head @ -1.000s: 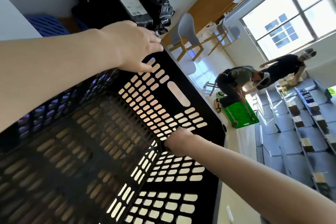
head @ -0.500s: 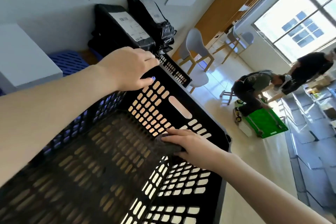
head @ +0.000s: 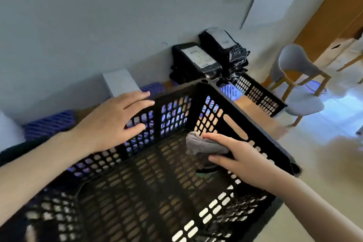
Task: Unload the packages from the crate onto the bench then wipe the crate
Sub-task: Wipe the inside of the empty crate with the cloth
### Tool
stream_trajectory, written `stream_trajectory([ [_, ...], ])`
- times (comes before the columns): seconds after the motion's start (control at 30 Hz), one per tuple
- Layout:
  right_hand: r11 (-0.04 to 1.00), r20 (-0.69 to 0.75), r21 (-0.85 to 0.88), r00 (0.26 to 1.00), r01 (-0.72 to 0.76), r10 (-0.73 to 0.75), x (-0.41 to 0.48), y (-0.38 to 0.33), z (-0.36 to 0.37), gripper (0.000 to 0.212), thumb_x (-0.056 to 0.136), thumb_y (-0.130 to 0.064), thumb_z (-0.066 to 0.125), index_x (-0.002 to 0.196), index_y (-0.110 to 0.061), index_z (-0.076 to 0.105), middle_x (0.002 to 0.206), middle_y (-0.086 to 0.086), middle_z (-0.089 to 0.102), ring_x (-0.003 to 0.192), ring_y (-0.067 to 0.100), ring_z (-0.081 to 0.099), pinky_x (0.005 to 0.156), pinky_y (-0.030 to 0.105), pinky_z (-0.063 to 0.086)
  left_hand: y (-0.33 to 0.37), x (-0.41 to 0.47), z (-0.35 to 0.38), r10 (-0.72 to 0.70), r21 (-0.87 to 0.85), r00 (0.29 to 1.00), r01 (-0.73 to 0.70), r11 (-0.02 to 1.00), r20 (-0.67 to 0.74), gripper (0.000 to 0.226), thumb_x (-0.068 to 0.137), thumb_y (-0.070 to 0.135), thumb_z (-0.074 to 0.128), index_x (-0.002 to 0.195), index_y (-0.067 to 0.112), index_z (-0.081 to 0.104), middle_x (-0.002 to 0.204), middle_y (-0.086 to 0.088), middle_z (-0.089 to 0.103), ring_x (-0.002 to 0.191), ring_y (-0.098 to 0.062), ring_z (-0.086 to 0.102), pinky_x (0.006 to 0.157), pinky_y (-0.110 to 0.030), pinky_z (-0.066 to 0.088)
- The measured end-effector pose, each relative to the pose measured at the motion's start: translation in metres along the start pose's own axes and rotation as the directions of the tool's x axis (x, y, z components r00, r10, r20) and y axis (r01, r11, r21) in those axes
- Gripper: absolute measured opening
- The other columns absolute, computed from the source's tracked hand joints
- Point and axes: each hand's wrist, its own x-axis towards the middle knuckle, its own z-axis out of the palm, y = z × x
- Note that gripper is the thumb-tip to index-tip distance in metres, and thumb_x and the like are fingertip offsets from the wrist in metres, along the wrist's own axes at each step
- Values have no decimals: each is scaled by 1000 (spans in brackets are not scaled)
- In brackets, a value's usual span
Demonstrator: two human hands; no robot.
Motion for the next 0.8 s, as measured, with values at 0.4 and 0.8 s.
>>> stream_trajectory([
  [0.4,925,278,106,882,365,-380,29,-18,2,49,89,-28,64,127,-50,42,113,-38,52,106,-24,46,81,-1,35,151,-175,-17,-709,-142,695,695,705,-117,55,86,59,50,139,52,35,149,36,26,140,12,21,113,-23,22],
  [0.8,817,531,110,661,566,-530,79,-74,20,47,89,-31,64,128,-49,45,115,-36,55,108,-21,47,88,0,37,212,-197,-10,-854,-257,437,824,506,-281,55,88,59,45,141,44,41,152,27,32,141,2,30,102,-25,35],
])
